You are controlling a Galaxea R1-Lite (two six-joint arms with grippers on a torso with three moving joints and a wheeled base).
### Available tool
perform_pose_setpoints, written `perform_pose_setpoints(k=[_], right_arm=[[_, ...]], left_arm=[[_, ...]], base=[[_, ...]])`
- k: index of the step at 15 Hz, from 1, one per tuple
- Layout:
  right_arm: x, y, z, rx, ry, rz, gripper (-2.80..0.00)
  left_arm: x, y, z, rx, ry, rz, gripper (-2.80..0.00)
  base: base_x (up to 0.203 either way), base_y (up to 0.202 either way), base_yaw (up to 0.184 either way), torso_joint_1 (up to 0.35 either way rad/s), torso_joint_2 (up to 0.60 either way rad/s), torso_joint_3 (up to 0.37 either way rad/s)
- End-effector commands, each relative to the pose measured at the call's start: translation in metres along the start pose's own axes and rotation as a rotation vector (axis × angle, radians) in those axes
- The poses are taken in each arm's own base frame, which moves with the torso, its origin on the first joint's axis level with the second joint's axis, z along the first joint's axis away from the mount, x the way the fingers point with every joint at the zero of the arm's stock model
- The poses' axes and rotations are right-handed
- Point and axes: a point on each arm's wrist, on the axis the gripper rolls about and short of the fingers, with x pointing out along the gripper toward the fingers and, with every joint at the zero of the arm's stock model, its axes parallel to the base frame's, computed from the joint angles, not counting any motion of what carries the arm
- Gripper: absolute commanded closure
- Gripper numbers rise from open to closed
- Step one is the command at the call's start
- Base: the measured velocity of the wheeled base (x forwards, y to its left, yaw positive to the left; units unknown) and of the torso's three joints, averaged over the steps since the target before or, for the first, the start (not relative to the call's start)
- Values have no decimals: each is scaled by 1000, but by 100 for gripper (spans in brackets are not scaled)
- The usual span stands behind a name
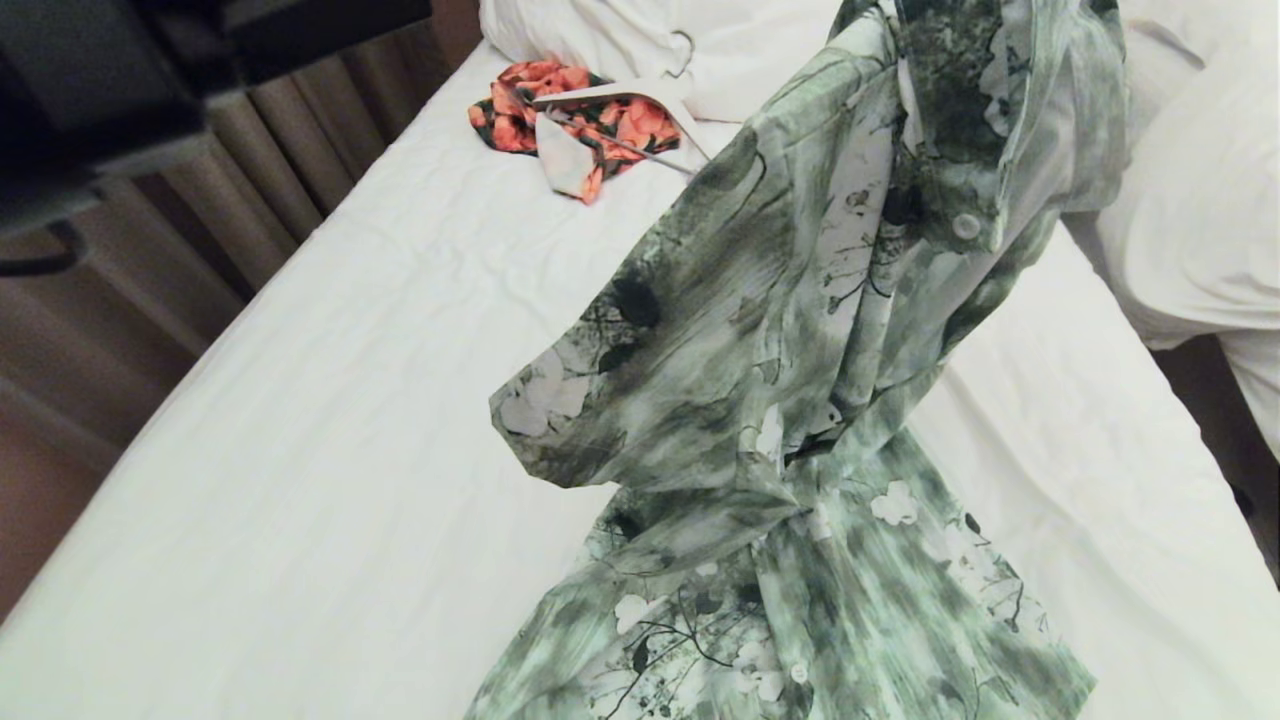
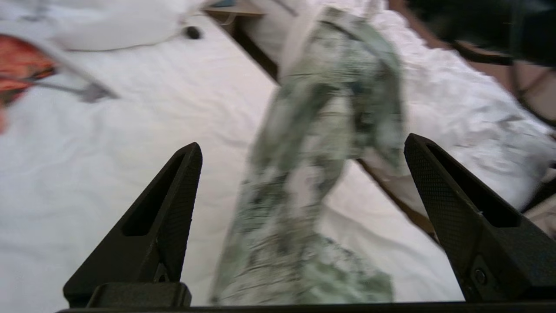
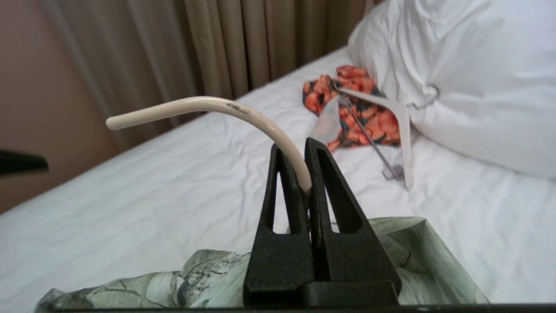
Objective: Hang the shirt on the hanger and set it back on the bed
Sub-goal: Take the clothes hanger out of the clothes
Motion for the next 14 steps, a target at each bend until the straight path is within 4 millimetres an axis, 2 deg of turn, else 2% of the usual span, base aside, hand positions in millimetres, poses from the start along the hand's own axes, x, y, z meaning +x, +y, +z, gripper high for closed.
perform_pose_setpoints(k=[1,4,6,10,12,14], right_arm=[[-3,0,0,-1,18,-23,0],[-4,-1,3,-18,18,-91,0],[-4,0,6,-12,-12,-110,0],[2,2,3,-3,11,-213,0],[8,-1,3,1,-23,-298,0],[14,-1,-1,3,-18,-348,0]], left_arm=[[-20,14,3,5,-23,53,-280],[-35,21,-10,19,6,76,-280],[-32,18,-26,33,60,63,-280],[14,-7,-64,53,171,5,-280],[40,-17,-81,62,162,17,-280],[56,-27,-95,73,125,16,-280]], base=[[0,0,0,0,0,0],[0,0,0,0,0,0],[0,0,0,0,0,0],[0,0,0,0,0,0],[0,0,0,0,0,0],[0,0,0,0,0,0]])
